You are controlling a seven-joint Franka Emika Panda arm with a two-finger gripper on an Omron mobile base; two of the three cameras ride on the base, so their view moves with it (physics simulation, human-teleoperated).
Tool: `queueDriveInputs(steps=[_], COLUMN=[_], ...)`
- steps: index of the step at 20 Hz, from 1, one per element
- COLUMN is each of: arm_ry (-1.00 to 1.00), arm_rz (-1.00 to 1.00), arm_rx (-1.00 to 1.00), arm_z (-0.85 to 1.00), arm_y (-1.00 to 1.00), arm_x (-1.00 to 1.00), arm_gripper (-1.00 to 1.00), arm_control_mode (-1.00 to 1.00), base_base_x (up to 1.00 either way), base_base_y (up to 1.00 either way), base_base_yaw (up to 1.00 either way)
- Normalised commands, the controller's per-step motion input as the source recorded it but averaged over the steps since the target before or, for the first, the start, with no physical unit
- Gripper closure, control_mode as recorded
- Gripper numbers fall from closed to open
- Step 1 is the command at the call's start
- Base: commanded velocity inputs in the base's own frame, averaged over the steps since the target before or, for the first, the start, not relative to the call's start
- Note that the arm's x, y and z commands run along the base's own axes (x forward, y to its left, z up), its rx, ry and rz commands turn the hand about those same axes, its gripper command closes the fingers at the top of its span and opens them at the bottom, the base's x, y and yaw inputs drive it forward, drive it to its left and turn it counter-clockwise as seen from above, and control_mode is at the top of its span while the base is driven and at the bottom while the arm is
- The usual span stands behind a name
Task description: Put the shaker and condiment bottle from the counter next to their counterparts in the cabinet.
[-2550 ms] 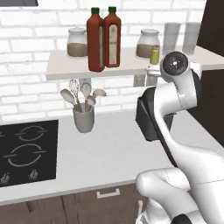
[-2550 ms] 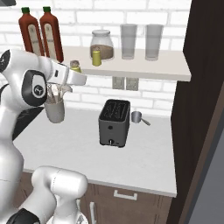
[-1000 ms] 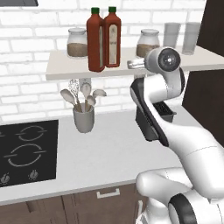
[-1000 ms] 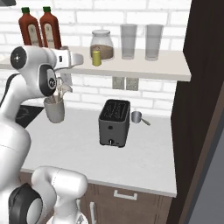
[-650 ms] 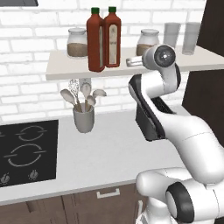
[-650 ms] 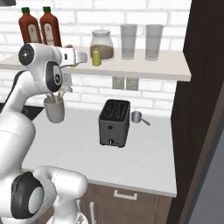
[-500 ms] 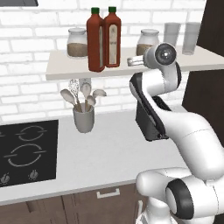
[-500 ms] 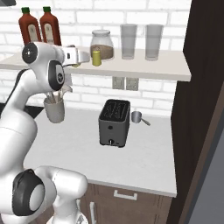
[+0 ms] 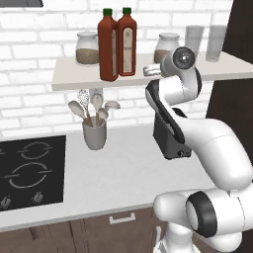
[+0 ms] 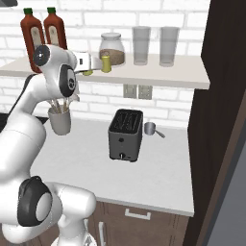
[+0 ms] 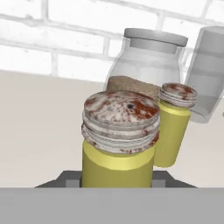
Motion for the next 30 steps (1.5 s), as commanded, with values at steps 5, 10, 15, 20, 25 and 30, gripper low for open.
queueDriveInputs(steps=[5, 10, 15, 20, 25, 30], arm_ry=[0.00, 0.00, 0.00, 0.00, 0.00, 0.00], arm_rz=[0.00, 0.00, -0.02, -0.11, -0.10, -0.06], arm_rx=[0.00, 0.00, 0.00, 0.00, 0.00, 0.00], arm_z=[-0.06, -0.05, -0.13, -0.20, -0.16, -0.20], arm_y=[0.00, 0.00, -0.01, 0.00, 0.00, -0.05], arm_x=[0.39, 0.35, 0.23, 0.15, 0.15, 0.22], arm_gripper=[1.00, 1.00, 1.00, 1.00, 1.00, 1.00], arm_control_mode=[-1.00, -1.00, -1.00, -1.00, -1.00, -1.00], base_base_x=[0.00, 0.00, 0.00, 0.00, 0.00, 0.00], base_base_y=[0.00, 0.00, 0.00, 0.00, 0.00, 0.00], base_base_yaw=[0.00, 0.00, 0.00, 0.00, 0.00, 0.00])
